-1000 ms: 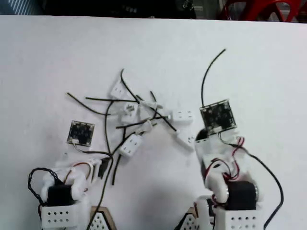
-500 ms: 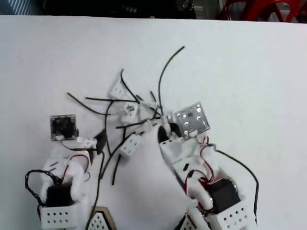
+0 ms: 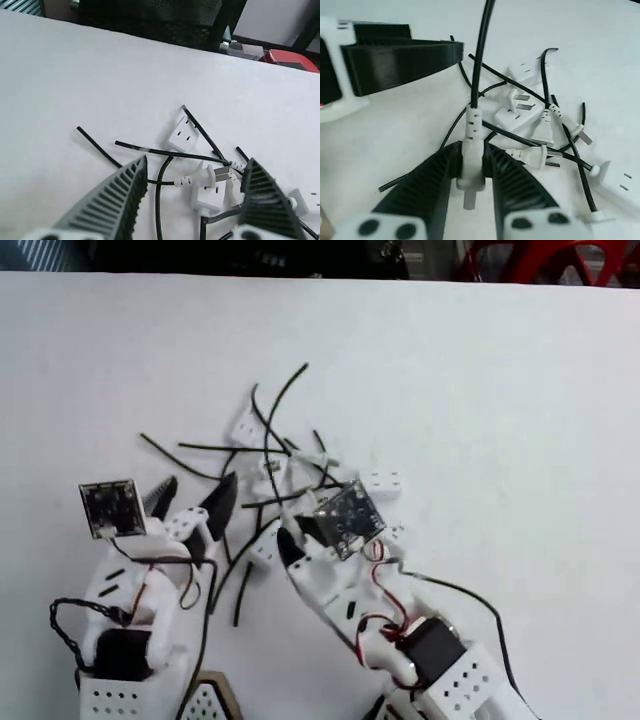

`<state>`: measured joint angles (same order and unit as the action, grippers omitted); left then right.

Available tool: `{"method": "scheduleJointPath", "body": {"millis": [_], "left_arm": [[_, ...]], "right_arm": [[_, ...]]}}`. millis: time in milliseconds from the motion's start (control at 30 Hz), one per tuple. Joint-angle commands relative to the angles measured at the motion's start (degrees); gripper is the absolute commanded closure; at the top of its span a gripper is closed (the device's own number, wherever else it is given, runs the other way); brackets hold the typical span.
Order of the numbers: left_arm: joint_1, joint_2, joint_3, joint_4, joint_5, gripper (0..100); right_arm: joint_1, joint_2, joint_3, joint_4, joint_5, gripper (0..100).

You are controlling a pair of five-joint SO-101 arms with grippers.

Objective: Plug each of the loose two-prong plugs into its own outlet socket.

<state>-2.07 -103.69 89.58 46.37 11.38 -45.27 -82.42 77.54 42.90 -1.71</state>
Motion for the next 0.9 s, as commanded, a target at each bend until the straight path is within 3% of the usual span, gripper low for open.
{"method": "scheduleJointPath", "body": {"millis": [0,133,367,600,867], "left_arm": [[0.84,-0.48,2.9,-8.88,0.62,70],[0.84,-0.48,6.07,-12.31,0.35,70],[1.36,-0.48,-2.81,0.09,0.26,70],[11.74,-0.57,-4.57,6.42,-2.11,70],[16.92,-0.57,-9.05,9.67,-2.9,70]], "right_arm": [[-4.35,-0.75,-0.44,-1.36,-0.53,98.1],[-6.02,-0.75,-0.44,-1.71,-0.53,98.1],[-1.8,-0.66,-0.35,-1.8,-0.53,98.1],[-1.54,-0.31,-0.26,-1.8,-0.53,98.1],[-1.27,-0.66,2.55,-1.89,-0.44,98.1]]}}
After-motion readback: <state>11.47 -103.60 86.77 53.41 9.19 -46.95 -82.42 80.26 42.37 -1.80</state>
